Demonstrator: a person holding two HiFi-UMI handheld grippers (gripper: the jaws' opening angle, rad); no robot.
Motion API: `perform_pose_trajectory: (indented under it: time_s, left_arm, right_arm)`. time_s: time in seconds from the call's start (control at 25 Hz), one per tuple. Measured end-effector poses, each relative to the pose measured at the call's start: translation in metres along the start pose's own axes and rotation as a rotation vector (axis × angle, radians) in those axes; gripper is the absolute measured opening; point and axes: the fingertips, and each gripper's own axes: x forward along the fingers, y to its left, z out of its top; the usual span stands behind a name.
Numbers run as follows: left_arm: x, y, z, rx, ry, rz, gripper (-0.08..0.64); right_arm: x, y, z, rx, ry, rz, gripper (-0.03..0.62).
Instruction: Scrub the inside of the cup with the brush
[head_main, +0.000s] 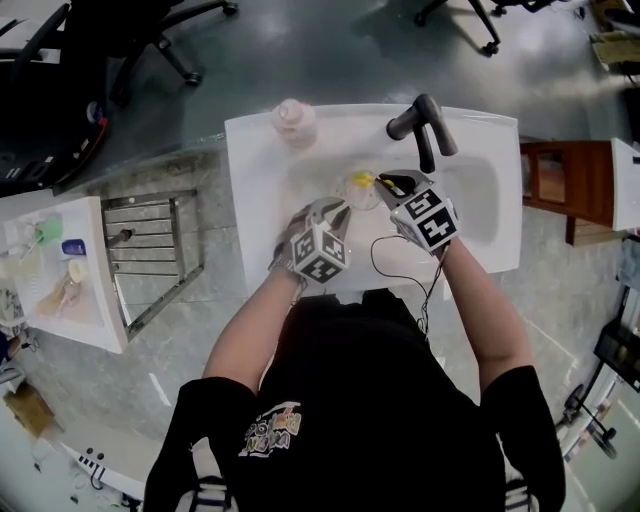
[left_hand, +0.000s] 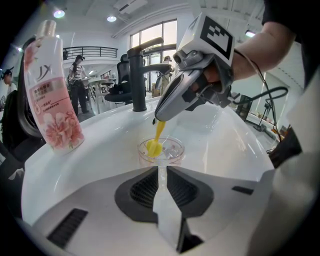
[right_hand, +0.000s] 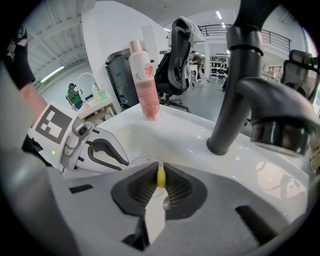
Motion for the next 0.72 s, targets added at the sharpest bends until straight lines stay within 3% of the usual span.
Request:
perform_pose_trajectory:
  time_s: [0.44, 0.72]
  left_arm:
    - [0.000, 0.002, 0.002, -0.008, -0.004, 0.007, 0.049]
    - [0.000, 0.002, 0.002, -0.010, -0.008, 0.004, 0.049]
  right_arm:
    - [-0.010, 0.007, -0.022, -0.101, 0.124, 0.031, 0.035]
    - [-0.013, 0.018, -0.030, -0.102, 0.166, 0.092, 0.035]
